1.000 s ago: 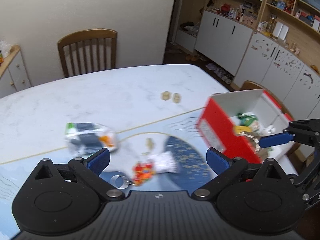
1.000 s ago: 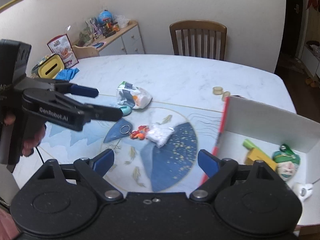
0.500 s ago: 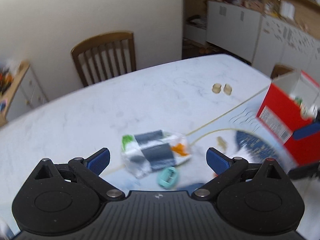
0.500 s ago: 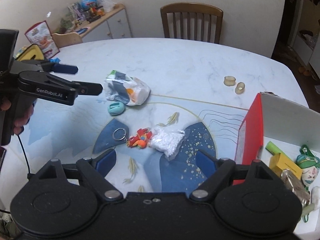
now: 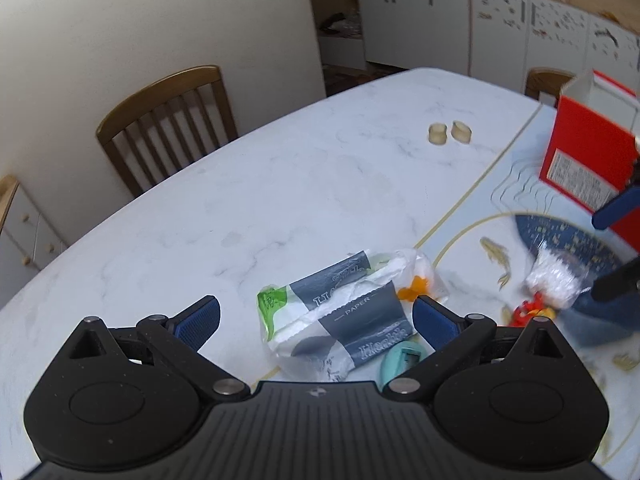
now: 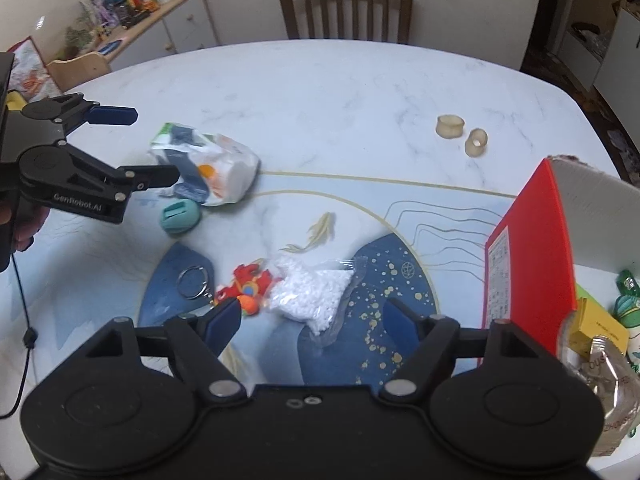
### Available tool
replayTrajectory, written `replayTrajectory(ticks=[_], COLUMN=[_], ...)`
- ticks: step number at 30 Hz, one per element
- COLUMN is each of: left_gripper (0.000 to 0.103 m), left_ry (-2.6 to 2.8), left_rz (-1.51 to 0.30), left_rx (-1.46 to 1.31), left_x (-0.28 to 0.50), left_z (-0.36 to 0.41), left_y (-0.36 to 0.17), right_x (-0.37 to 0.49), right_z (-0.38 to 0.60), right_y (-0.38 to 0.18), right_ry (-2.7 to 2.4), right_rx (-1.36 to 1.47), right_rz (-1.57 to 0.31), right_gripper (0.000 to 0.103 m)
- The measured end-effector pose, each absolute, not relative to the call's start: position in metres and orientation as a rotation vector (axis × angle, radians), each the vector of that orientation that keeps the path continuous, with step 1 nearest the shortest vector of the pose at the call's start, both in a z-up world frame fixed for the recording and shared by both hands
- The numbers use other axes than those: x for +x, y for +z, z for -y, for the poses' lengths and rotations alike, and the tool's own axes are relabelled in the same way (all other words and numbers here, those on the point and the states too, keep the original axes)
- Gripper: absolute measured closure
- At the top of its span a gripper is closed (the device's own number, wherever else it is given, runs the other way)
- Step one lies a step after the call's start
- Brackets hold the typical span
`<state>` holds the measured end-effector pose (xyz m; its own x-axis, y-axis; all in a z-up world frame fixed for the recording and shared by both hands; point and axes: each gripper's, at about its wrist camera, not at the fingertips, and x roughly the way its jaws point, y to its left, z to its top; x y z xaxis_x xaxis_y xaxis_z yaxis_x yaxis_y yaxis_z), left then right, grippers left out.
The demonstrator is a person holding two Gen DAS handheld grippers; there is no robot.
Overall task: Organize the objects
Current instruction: 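Grasp the tissue pack with the left tool while the right tool grasps the white bead bag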
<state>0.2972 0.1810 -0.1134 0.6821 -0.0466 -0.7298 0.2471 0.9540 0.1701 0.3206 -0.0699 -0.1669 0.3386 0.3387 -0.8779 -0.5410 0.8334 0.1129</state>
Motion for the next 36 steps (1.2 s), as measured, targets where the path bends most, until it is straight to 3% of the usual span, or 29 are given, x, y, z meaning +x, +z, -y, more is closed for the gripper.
replayTrajectory(ticks=[13, 16, 23, 30, 36], left_gripper=[0.001, 0.011, 0.041, 0.062, 0.066], left_ry=[-0.265, -0.277, -0.279, -0.27, -0.249], left_rz=[-0.866, -0.871, -0.861, -0.858, -0.859], left_rx=[0.196, 0.182, 0.158, 0.143, 0.131], left_x=[0.332, 0.334, 0.331, 0.329, 0.325], left_z=[-0.19, -0.189, -0.189, -0.185, -0.179], left_y=[-0.137, -0.14, -0.138, -0.135, -0.125], right_x=[0.34, 0.339, 0.34, 0.34, 0.341], right_z=[0.062, 0.062, 0.063, 0.067, 0.079], right_y=[-0.188, -0.189, -0.196, -0.194, -0.188], right_ry=[0.566, 0.567, 0.57, 0.561, 0.536], right_rx=[-0.147, -0.144, -0.14, -0.101, -0.072], right_rz=[-1.145, -1.14, -1.168, -1.159, -1.132], right_gripper=[0.039, 0.04, 0.059, 0.067, 0.071])
